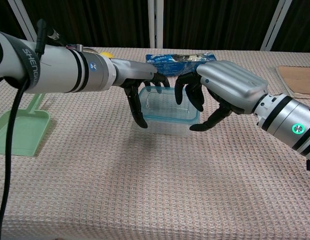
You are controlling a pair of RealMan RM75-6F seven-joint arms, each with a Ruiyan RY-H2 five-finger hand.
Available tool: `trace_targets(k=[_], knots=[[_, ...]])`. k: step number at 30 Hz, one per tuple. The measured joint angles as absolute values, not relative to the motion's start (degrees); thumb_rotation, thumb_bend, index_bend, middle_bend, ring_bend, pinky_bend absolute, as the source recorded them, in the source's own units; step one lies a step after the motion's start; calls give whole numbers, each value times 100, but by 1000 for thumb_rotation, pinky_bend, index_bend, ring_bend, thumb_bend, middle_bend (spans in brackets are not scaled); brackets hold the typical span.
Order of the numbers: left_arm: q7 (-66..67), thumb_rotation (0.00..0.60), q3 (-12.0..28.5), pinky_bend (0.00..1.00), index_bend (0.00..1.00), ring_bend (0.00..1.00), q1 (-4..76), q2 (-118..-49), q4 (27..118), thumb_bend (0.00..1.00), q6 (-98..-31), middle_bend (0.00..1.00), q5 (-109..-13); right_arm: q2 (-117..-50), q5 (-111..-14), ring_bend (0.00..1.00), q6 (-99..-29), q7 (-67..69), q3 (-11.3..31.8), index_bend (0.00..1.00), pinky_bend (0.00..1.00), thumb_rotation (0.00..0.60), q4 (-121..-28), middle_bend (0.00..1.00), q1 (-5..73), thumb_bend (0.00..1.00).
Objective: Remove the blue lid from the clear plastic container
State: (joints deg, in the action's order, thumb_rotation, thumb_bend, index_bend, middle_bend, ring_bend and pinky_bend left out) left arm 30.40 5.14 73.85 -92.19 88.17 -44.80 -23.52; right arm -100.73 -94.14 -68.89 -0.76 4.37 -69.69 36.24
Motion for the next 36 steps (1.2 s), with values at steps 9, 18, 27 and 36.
trace_targets(k=[9, 18, 27, 36], knots=[[3111, 600, 485, 319, 208, 169, 7374, -9322, 8741, 41, -4586, 267, -2433, -9933, -9342, 582, -6966, -44, 515, 495, 764, 600, -7155, 688, 3630, 24], [3201, 600, 463, 319, 209, 169, 7325, -9475, 8618, 42, -4714, 266, -2616, -9827, -9260, 583, -6942, -9, 550, 495, 766, 600, -7304, 687, 3647, 24], [3326, 600, 447, 320, 222, 169, 7258, -9646, 8450, 42, -4852, 279, -2778, -9749, -9204, 583, -6923, 60, 579, 495, 768, 600, -7416, 687, 3671, 24], [3482, 600, 455, 320, 223, 169, 7169, -9846, 8219, 41, -4999, 280, -3043, -9689, -9126, 583, -6872, 117, 591, 495, 769, 600, -7504, 687, 3679, 23]])
